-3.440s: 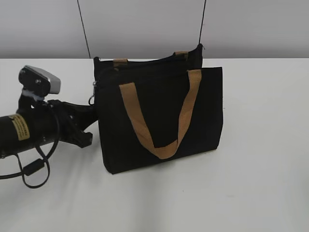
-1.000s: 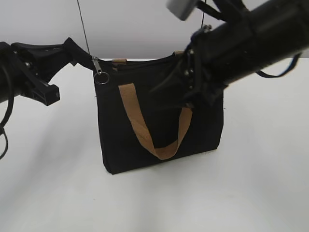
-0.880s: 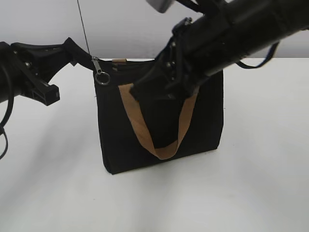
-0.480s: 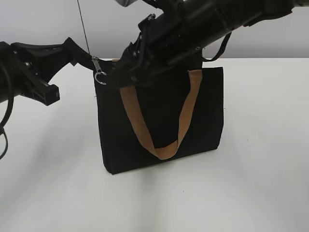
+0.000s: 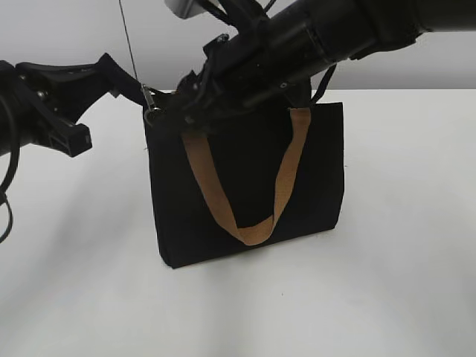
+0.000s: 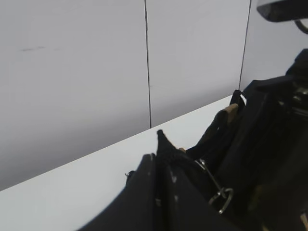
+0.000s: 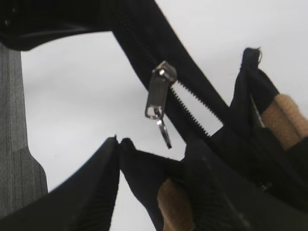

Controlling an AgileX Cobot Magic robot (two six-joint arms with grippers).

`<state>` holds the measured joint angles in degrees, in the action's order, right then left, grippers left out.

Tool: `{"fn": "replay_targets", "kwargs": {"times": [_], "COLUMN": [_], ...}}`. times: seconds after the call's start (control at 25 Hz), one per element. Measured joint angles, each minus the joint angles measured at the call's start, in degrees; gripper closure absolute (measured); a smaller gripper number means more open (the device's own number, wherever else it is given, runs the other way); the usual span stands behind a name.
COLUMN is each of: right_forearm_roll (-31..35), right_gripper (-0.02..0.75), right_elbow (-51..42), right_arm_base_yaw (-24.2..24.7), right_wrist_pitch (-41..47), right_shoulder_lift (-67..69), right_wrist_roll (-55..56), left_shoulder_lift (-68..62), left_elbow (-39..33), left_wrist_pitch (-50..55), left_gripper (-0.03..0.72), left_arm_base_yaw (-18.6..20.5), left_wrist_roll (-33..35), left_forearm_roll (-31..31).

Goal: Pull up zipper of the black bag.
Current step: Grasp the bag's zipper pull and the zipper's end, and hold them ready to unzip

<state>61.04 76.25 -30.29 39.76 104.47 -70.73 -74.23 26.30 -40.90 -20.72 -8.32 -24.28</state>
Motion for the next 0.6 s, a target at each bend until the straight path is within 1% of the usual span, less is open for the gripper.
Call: {"fn": "replay_targets", "kwargs": {"times": [0.16,0.24,0.6], "right_forearm_roll": [3.7,4.5,5.5], "right_gripper": [0.446,0.468,0.495], "right_elbow": [0.0,0.0,0.0], "right_arm_base_yaw": [0.0,0.0,0.0], "right_wrist_pitch": [-0.8,-1.0,-1.1], "right_shoulder_lift": [0.5,0.9,1.1], "right_wrist_roll": [-2.0,-2.4,-3.5], "left_shoulder_lift": [0.0,0.0,0.0], "left_elbow": [0.0,0.0,0.0], "left_wrist_pitch": [-0.1,-0.1,-0.1], "left_gripper": [0.694,0.694,0.694], "left_arm_base_yaw": [0.0,0.0,0.0], "left_wrist_roll": [0.0,0.0,0.0], "left_forearm_roll": [0.0,0.0,0.0]}}
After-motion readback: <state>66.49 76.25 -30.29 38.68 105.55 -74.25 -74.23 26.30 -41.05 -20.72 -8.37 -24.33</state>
